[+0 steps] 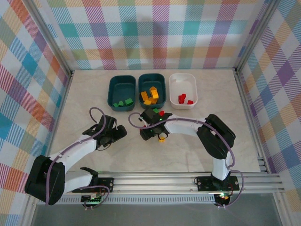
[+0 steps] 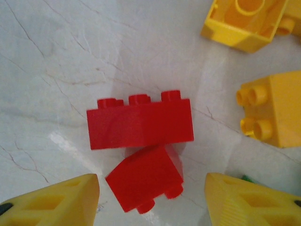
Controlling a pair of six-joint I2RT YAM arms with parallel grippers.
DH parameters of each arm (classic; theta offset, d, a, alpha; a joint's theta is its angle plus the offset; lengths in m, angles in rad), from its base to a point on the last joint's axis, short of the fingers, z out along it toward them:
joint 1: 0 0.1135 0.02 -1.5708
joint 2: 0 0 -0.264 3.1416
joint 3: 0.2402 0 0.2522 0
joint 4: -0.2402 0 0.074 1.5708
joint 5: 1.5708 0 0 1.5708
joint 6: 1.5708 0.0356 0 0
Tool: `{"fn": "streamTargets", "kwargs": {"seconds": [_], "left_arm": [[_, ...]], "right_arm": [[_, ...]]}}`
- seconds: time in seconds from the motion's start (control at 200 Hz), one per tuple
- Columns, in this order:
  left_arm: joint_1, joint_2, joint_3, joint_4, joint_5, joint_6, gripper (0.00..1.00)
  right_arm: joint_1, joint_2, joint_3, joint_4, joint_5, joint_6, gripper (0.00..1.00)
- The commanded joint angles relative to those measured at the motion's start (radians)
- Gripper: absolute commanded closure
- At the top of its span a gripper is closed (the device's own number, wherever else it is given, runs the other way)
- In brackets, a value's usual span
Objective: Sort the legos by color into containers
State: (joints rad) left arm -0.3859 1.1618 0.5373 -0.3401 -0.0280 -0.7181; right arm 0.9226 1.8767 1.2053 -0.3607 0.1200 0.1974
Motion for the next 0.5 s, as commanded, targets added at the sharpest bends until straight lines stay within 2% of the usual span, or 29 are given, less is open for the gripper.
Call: {"fn": "streamTargets", "kwargs": {"seconds": [0.0,0.265,0.495], "left_arm": [[-0.004,-0.012,-0.014,-0.023,-0.015,-0.005,0.11],[-0.003,0.019,-0.010,-0.010,0.003,-0.005,0.11],[-0.004,-0.019,-0.007,-0.049,-0.020,0.016,0.11]], "right_arm": [[0.001,-0.043,-0.019,-0.016,0.003,-0.007,0.39],[-0.004,0.046,0.019,0.011,0.006,-0.026,0.36],[-0.019,0.102,0.063,0.035,0.012,-0.061,0.44]]}}
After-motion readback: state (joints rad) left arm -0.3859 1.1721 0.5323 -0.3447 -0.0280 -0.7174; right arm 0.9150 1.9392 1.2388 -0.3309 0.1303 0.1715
